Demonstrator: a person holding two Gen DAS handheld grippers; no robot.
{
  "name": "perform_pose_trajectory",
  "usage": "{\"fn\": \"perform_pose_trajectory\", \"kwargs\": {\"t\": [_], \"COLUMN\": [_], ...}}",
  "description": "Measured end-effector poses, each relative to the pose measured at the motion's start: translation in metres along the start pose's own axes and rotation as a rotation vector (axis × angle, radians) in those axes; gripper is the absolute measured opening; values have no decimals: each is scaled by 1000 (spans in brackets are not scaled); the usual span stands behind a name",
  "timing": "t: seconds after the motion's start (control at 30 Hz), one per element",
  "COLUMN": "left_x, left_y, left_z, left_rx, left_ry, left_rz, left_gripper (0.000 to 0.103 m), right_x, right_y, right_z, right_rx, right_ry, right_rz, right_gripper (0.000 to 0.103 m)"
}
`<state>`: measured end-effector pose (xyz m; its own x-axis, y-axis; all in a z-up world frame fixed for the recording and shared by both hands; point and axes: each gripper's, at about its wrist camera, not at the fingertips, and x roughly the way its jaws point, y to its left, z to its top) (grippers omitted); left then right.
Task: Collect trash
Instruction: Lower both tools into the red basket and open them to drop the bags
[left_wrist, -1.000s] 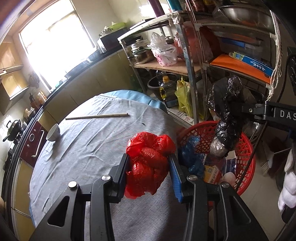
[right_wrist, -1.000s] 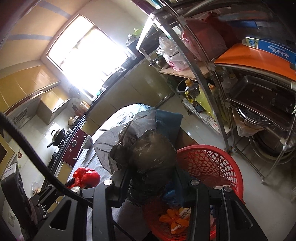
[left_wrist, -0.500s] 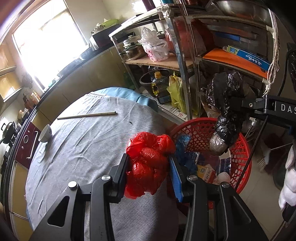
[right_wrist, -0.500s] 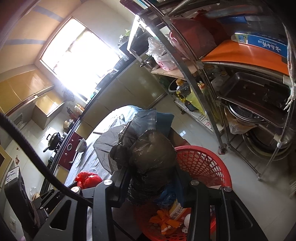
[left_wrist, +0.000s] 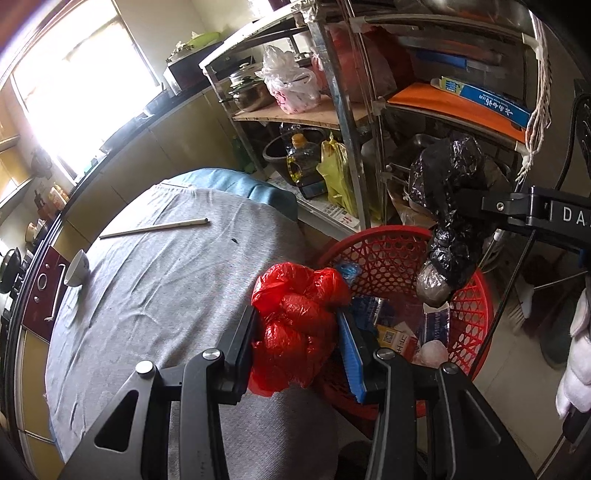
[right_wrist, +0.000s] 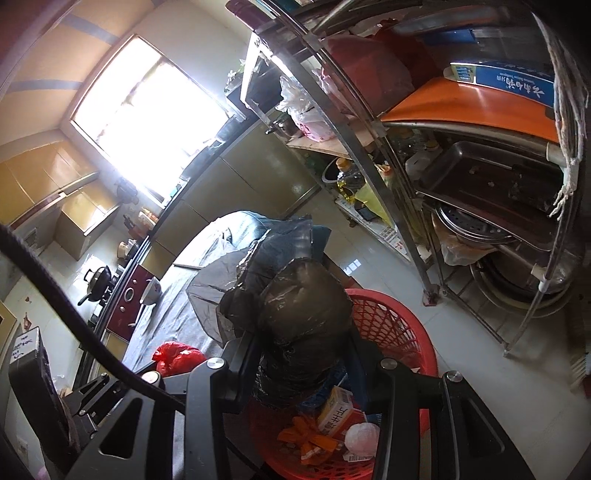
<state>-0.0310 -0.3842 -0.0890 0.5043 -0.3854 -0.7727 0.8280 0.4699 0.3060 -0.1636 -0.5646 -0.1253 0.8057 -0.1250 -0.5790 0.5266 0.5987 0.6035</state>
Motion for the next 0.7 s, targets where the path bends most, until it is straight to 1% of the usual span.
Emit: {"fn": "perform_pose_trajectory", "kwargs": {"t": [0.37, 0.7], "left_x": [15, 31], "left_y": [-8, -10], "left_z": [0, 0], "left_rx": [6, 3], "left_ry": [37, 76], "left_rz": [-16, -43], "left_gripper": [44, 44], "right_x": [7, 23], "right_y": [-10, -16], "right_z": [-2, -7], "right_rx": [12, 19], "right_ry": [20, 60], "right_rz": [-13, -38], "right_gripper": [44, 44]}}
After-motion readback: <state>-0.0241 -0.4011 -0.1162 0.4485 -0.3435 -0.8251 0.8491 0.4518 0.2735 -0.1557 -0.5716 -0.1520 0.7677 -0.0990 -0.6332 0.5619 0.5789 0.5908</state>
